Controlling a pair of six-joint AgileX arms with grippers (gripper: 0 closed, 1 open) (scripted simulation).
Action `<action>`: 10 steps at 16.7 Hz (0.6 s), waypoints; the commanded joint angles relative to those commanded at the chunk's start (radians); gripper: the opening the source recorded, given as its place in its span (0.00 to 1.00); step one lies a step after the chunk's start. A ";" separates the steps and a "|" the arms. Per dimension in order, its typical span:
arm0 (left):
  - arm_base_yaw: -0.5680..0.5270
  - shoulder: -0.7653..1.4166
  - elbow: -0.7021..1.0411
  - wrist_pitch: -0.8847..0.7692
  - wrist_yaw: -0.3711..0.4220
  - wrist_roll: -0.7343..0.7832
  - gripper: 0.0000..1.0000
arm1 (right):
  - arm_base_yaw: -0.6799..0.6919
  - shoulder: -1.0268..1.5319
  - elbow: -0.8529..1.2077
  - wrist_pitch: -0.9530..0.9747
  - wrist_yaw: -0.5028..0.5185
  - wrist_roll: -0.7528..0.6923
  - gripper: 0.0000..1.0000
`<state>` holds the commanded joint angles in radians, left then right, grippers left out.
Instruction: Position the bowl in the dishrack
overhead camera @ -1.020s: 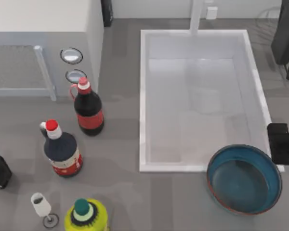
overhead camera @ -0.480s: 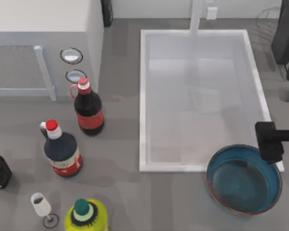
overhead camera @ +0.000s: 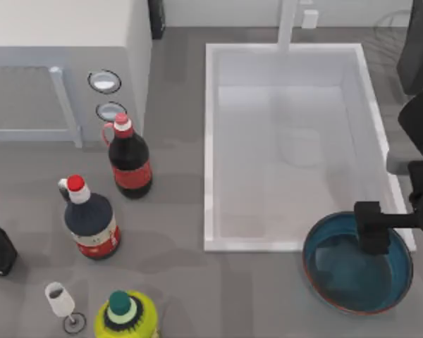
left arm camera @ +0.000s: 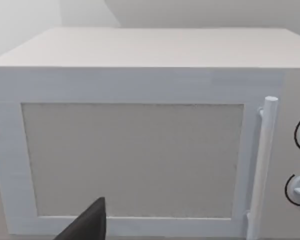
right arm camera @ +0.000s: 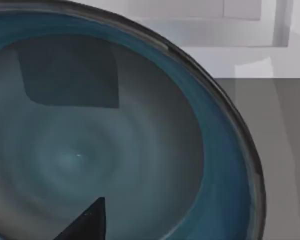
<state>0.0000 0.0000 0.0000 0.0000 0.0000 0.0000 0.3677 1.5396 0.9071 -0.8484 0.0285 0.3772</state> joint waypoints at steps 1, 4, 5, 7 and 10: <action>0.000 0.000 0.000 0.000 0.000 0.000 1.00 | -0.001 0.019 -0.029 0.051 0.000 0.000 1.00; 0.000 0.000 0.000 0.000 0.000 0.000 1.00 | -0.001 0.061 -0.090 0.142 0.000 0.000 1.00; 0.000 0.000 0.000 0.000 0.000 0.000 1.00 | -0.001 0.067 -0.097 0.151 0.000 0.000 1.00; 0.000 0.000 0.000 0.000 0.000 0.000 1.00 | -0.001 0.067 -0.097 0.152 0.000 0.000 1.00; 0.000 0.000 0.000 0.000 0.000 0.000 1.00 | -0.001 0.067 -0.097 0.152 0.000 0.000 0.92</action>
<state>0.0000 0.0000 0.0000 0.0000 0.0000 0.0000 0.3666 1.6068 0.8100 -0.6964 0.0285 0.3771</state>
